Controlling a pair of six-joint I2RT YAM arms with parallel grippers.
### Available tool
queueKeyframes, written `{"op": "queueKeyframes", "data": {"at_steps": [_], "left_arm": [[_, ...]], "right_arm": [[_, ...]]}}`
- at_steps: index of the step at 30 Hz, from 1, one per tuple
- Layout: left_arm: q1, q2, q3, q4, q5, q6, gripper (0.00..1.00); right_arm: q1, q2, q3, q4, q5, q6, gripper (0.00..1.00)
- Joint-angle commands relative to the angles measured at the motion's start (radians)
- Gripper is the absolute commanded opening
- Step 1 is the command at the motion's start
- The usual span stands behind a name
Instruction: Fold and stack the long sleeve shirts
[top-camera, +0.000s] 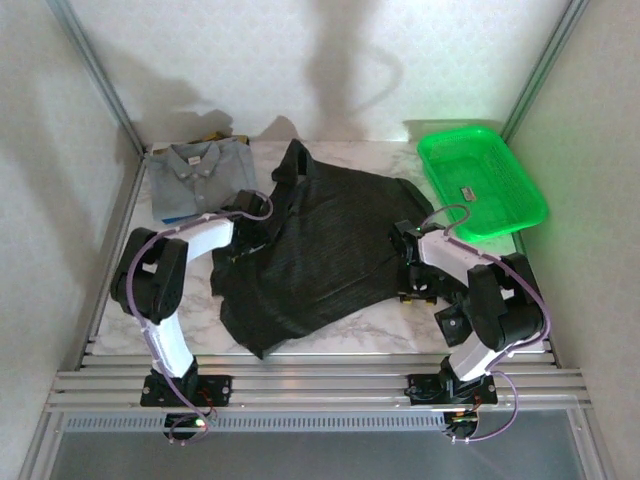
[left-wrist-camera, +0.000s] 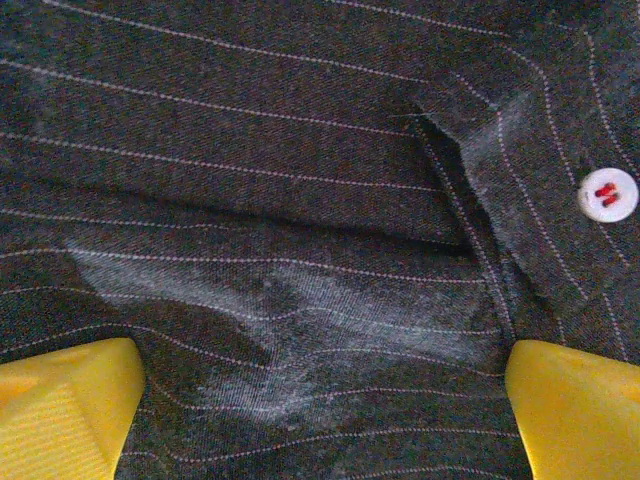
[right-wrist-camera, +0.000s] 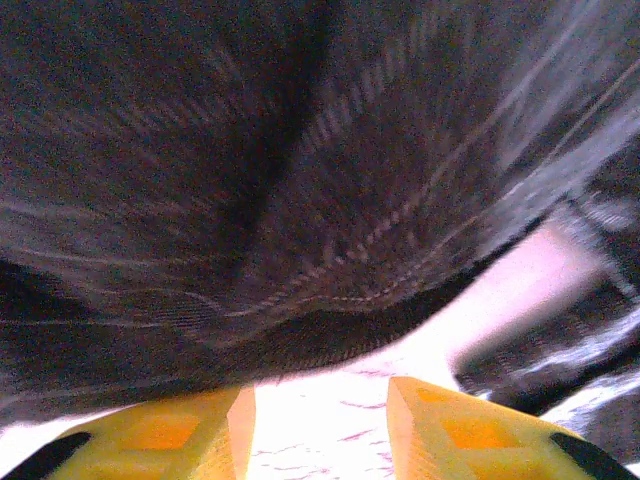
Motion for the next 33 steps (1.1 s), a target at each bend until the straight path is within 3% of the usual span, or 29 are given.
{"op": "queueKeyframes", "data": {"at_steps": [1, 6, 9, 12, 17, 24, 27, 33], "left_arm": [[0.032, 0.086, 0.05, 0.061, -0.039, 0.151, 0.94], [0.067, 0.082, 0.147, 0.038, -0.007, 0.215, 0.93], [0.084, -0.02, 0.148, 0.006, 0.002, 0.207, 0.96], [0.089, -0.124, 0.168, -0.062, 0.033, 0.187, 0.99], [0.068, -0.281, 0.103, -0.084, 0.209, 0.079, 0.99], [-0.025, -0.373, -0.214, 0.062, 0.331, -0.102, 1.0], [0.002, -0.368, -0.34, 0.135, 0.306, -0.151, 1.0], [0.076, -0.292, -0.392, 0.161, 0.171, -0.139, 1.0]], "right_arm": [[0.025, -0.003, -0.019, 0.032, -0.099, 0.092, 0.39], [0.056, -0.084, 0.034, 0.027, -0.248, 0.124, 0.47], [0.036, -0.181, 0.145, -0.085, -0.181, 0.127, 0.58], [-0.088, -0.192, 0.276, -0.152, -0.135, 0.081, 0.63], [-0.252, -0.026, 0.494, -0.123, -0.011, 0.005, 0.64], [-0.267, 0.292, 0.702, -0.04, 0.048, 0.01, 0.61], [-0.265, 0.373, 0.748, -0.02, 0.056, 0.011, 0.6], [-0.252, 0.52, 0.868, -0.041, 0.086, -0.02, 0.56]]}}
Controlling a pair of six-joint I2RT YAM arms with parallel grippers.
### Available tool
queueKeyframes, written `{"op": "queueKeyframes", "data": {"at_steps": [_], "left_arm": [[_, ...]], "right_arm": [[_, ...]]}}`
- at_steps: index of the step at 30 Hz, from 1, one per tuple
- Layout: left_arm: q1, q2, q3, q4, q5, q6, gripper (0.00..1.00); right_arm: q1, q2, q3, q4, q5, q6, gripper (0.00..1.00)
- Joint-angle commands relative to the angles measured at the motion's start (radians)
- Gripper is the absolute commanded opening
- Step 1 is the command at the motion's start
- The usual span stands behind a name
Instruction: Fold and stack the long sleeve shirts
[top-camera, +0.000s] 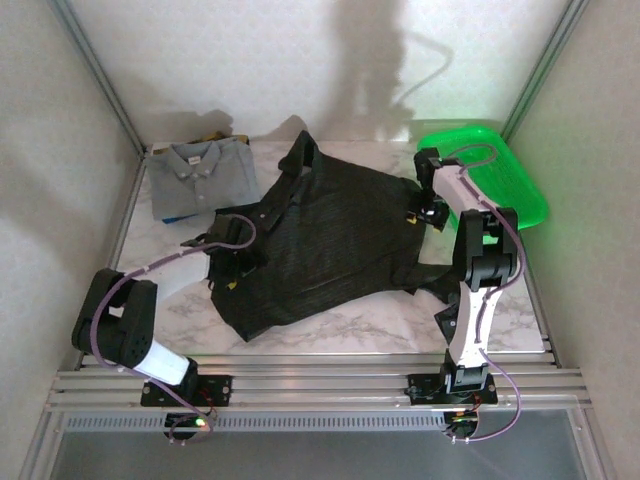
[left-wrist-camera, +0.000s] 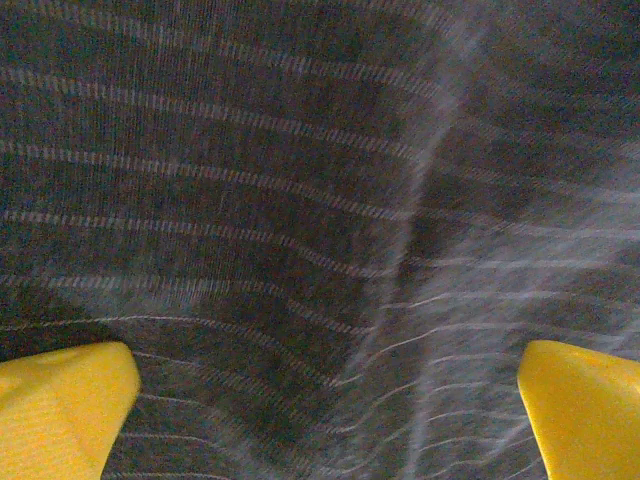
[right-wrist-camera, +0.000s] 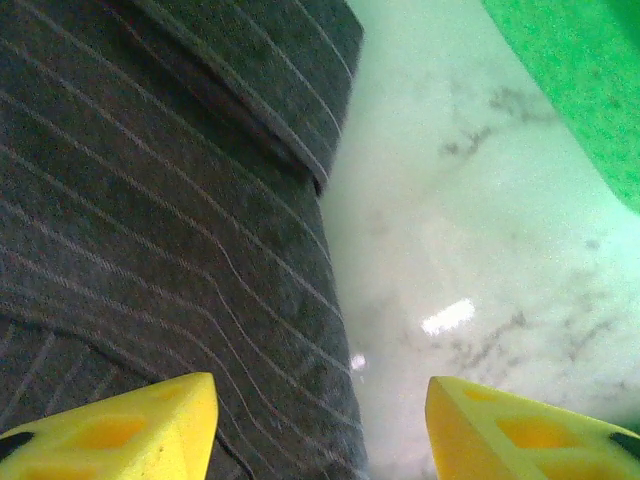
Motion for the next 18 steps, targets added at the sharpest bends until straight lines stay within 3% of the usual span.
{"op": "queueKeyframes", "data": {"at_steps": [1, 5, 10, 18], "left_arm": [[0.05, 0.061, -0.023, 0.041, -0.108, -0.019, 1.0], [0.101, 0.108, -0.022, 0.045, -0.158, 0.009, 0.99], [0.115, 0.122, 0.008, 0.055, -0.131, 0.032, 0.99], [0.116, 0.096, -0.009, 0.054, -0.128, 0.026, 0.99]], "right_arm": [[0.016, 0.051, 0.075, -0.021, 0.062, -0.015, 0.55], [0.032, 0.104, 0.082, -0.023, 0.078, -0.005, 0.51], [0.069, 0.151, 0.093, 0.005, 0.054, 0.004, 0.5], [0.102, 0.217, 0.101, 0.032, 0.033, 0.058, 0.36]]}}
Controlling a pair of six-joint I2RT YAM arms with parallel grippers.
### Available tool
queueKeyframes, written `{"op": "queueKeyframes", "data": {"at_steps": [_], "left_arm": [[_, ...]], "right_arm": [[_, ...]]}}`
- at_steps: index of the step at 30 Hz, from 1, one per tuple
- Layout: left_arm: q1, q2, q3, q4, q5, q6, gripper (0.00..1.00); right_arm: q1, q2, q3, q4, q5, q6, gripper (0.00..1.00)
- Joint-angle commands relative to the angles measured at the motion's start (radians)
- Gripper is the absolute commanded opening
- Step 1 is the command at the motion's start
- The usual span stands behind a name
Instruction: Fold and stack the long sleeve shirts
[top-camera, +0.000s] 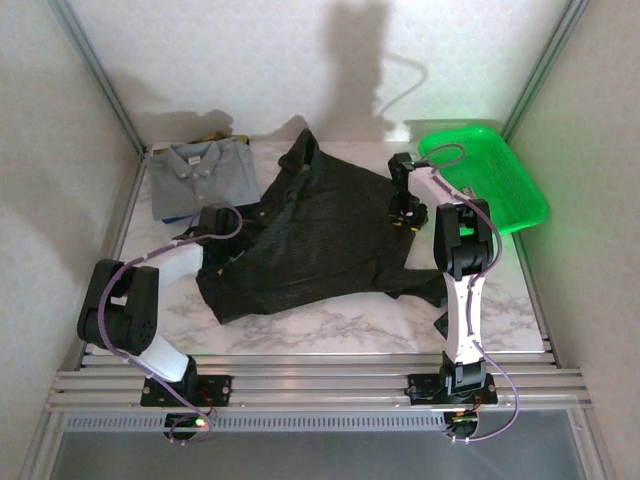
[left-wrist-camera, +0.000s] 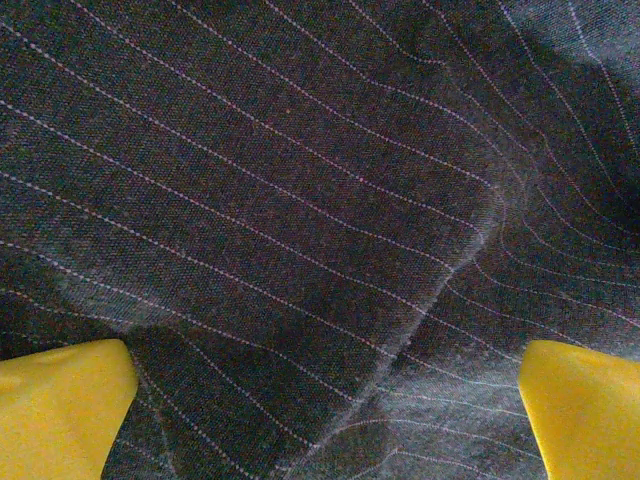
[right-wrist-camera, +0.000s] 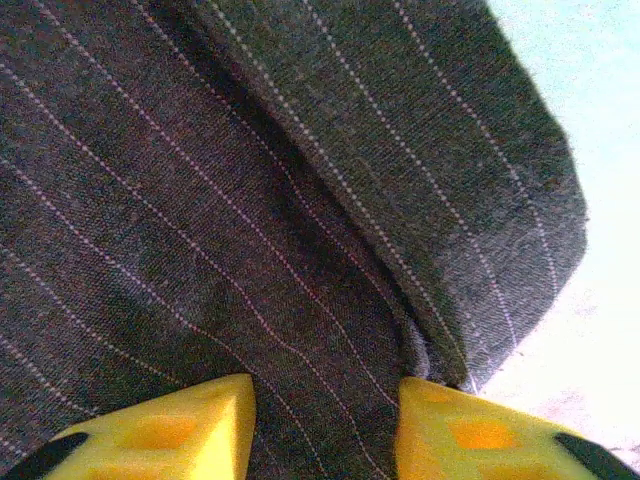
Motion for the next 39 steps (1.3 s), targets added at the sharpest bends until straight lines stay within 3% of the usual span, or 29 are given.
{"op": "queueKeyframes", "data": {"at_steps": [1, 7, 14, 22, 26, 29, 34, 39], "left_arm": [[0.012, 0.017, -0.041, -0.062, -0.033, 0.014, 0.99], [0.03, 0.011, -0.024, -0.079, -0.044, 0.043, 0.99], [0.096, 0.013, 0.01, -0.095, -0.068, 0.07, 1.0], [0.133, 0.049, 0.045, -0.092, -0.084, 0.065, 1.0], [0.152, 0.058, 0.047, -0.1, -0.112, 0.066, 1.0], [0.164, 0.069, 0.047, -0.106, -0.124, 0.083, 1.0], [0.171, 0.061, 0.039, -0.102, -0.131, 0.118, 1.0], [0.17, 0.055, 0.018, -0.08, -0.101, 0.138, 1.0]], "right_arm": [[0.008, 0.046, 0.001, 0.001, -0.007, 0.036, 0.32], [0.007, -0.013, 0.025, 0.019, 0.037, 0.025, 0.01], [0.014, -0.162, 0.101, 0.107, 0.129, -0.059, 0.0], [0.058, -0.254, 0.12, 0.349, 0.033, -0.174, 0.0], [0.056, -0.16, 0.252, 0.229, -0.002, -0.193, 0.0], [0.046, -0.112, 0.265, 0.164, -0.032, -0.186, 0.12], [0.013, -0.264, 0.061, 0.231, -0.08, -0.183, 0.49], [-0.035, -0.47, -0.096, 0.038, -0.091, -0.164, 0.65]]}}
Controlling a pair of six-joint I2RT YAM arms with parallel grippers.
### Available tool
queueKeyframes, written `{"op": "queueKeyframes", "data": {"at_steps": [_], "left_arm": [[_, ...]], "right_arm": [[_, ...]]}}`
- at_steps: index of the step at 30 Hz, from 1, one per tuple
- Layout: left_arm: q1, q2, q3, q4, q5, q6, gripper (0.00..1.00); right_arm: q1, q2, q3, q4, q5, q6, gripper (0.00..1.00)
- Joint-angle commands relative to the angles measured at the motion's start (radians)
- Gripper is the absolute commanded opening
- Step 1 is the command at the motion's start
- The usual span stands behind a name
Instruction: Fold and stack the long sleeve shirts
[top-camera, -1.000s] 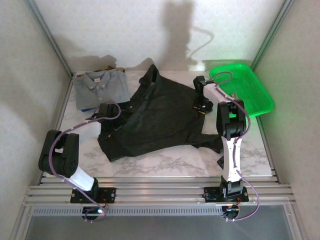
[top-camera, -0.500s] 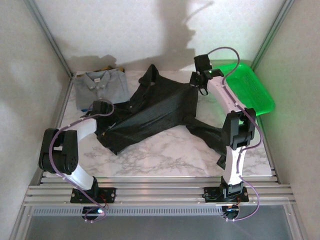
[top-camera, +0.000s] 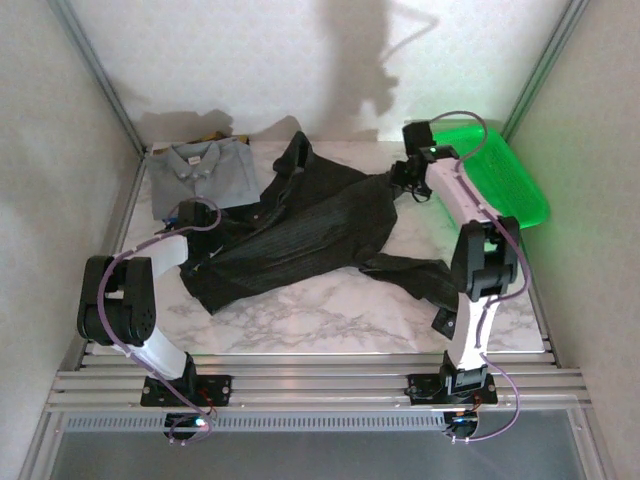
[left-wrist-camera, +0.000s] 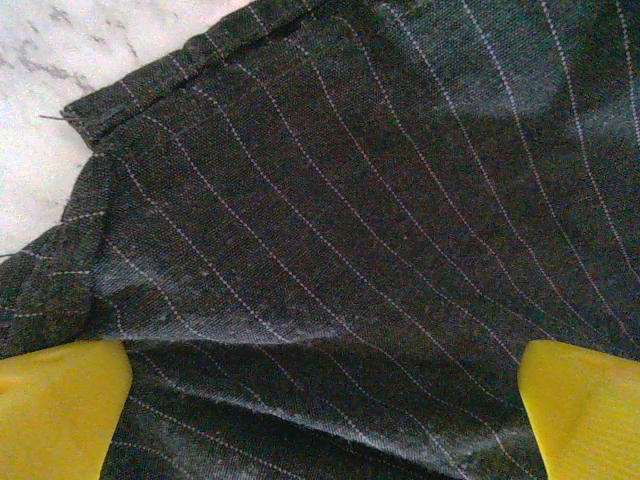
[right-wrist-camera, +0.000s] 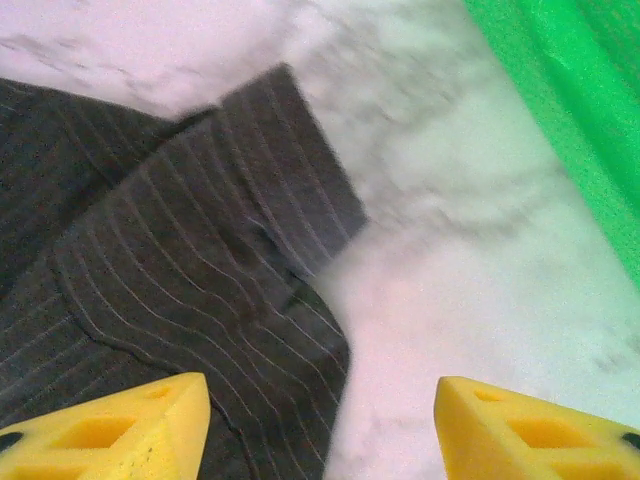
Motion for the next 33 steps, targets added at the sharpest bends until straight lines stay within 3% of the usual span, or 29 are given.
{"op": "queueKeyframes", "data": {"at_steps": [1, 4, 8, 16, 22, 24, 25, 27, 29, 30, 33], "left_arm": [[0.01, 0.01, -0.036, -0.035, -0.012, 0.03, 1.0], [0.01, -0.002, -0.05, -0.031, 0.0, 0.034, 1.0], [0.01, -0.02, -0.073, -0.012, 0.036, 0.035, 1.0], [0.007, -0.035, -0.095, -0.002, 0.061, 0.055, 1.0], [0.008, -0.068, -0.109, -0.006, 0.063, 0.072, 1.0], [0.01, -0.073, -0.112, -0.011, 0.062, 0.078, 1.0], [0.01, -0.075, -0.116, -0.012, 0.06, 0.08, 1.0], [0.011, -0.078, -0.121, -0.015, 0.06, 0.085, 0.99], [0.013, -0.08, -0.127, -0.016, 0.06, 0.088, 1.0], [0.013, -0.08, -0.128, -0.015, 0.06, 0.089, 1.0], [0.016, -0.081, -0.126, -0.019, 0.06, 0.094, 1.0]], "right_arm": [[-0.018, -0.197, -0.09, -0.185, -0.013, 0.034, 0.66], [-0.017, -0.317, -0.33, -0.286, -0.034, 0.156, 0.66], [-0.045, -0.445, -0.632, -0.189, -0.126, 0.277, 0.67], [-0.097, -0.41, -0.793, -0.056, -0.175, 0.368, 0.67], [-0.1, -0.329, -0.871, 0.011, -0.093, 0.461, 0.65], [-0.096, -0.323, -0.885, 0.019, -0.051, 0.483, 0.58], [-0.097, -0.322, -0.888, 0.019, -0.031, 0.486, 0.5], [-0.097, -0.335, -0.888, 0.008, 0.016, 0.485, 0.24], [-0.096, -0.36, -0.889, -0.013, 0.071, 0.481, 0.07], [-0.097, -0.38, -0.889, -0.027, 0.099, 0.476, 0.02], [-0.095, -0.486, -0.895, -0.071, 0.167, 0.461, 0.0]]}}
